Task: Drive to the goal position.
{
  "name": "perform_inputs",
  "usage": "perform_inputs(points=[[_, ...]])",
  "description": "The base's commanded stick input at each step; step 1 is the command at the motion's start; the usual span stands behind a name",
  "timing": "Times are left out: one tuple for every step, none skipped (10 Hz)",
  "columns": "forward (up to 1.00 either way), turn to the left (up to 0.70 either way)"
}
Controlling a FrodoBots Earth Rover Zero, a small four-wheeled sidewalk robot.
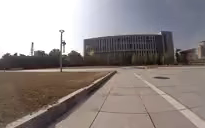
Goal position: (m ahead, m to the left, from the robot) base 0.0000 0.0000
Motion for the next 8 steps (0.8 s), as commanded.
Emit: perform_inputs(points=[[0.04,0.00],[0.04,0.00],[0.04,0.00],[0.04,0.00],[0.04,0.00],[0.04,0.00],[0.04,0.00],[0.04,0.00]])
